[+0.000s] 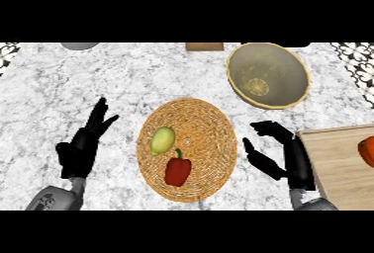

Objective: Pick the bell pepper from the placemat and place it in the bowl

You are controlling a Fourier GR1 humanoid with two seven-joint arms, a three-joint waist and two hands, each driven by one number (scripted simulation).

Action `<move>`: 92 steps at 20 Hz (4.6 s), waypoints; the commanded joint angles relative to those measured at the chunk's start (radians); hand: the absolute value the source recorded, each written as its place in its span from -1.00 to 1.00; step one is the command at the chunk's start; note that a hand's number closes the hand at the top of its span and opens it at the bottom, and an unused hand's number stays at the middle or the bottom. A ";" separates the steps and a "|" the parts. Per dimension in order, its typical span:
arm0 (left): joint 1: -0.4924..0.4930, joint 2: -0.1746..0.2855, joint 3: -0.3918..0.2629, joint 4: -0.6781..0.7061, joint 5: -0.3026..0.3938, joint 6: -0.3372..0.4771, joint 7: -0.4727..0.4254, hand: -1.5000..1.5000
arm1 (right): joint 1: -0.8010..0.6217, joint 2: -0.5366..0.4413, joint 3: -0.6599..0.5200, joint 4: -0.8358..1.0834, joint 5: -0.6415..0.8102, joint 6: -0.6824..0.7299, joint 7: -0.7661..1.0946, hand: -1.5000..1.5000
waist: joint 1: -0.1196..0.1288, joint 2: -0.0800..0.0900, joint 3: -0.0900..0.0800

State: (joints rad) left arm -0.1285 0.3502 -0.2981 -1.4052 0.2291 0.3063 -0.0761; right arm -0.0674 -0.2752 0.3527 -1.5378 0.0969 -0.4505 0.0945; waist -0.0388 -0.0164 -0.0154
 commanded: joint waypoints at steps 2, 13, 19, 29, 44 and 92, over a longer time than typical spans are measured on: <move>-0.012 -0.013 0.016 -0.028 0.026 -0.004 0.006 0.00 | 0.033 0.243 0.060 -0.050 0.195 -0.377 -0.049 -1.00 | 0.001 -0.010 0.011; -0.059 -0.027 0.008 -0.068 0.016 0.014 0.065 0.00 | 0.154 0.274 0.309 -0.004 0.678 -0.724 0.196 -1.00 | 0.009 0.005 0.005; -0.074 -0.028 0.016 -0.052 0.019 0.008 0.079 0.00 | 0.197 0.275 0.322 -0.101 0.823 -0.587 0.462 -1.00 | 0.002 0.011 0.005; -0.067 -0.015 0.016 -0.091 0.021 -0.008 0.104 0.00 | 0.158 0.275 0.411 -0.197 1.025 -0.283 1.054 -1.00 | 0.031 0.012 0.009; -0.062 -0.058 0.020 -0.038 -0.013 -0.029 0.051 0.00 | -0.056 0.275 0.580 -0.220 1.134 -0.279 1.393 -1.00 | 0.043 0.016 0.014; -0.026 -0.105 0.069 -0.088 -0.071 -0.103 0.076 0.00 | -0.384 0.274 0.734 0.303 0.782 -0.516 1.365 1.00 | 0.067 0.019 0.015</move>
State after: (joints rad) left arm -0.1560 0.2393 -0.2416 -1.5086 0.1471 0.2397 0.0235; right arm -0.3612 -0.0192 1.0029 -1.2750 0.9242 -0.9857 1.2833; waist 0.0137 -0.0049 -0.0031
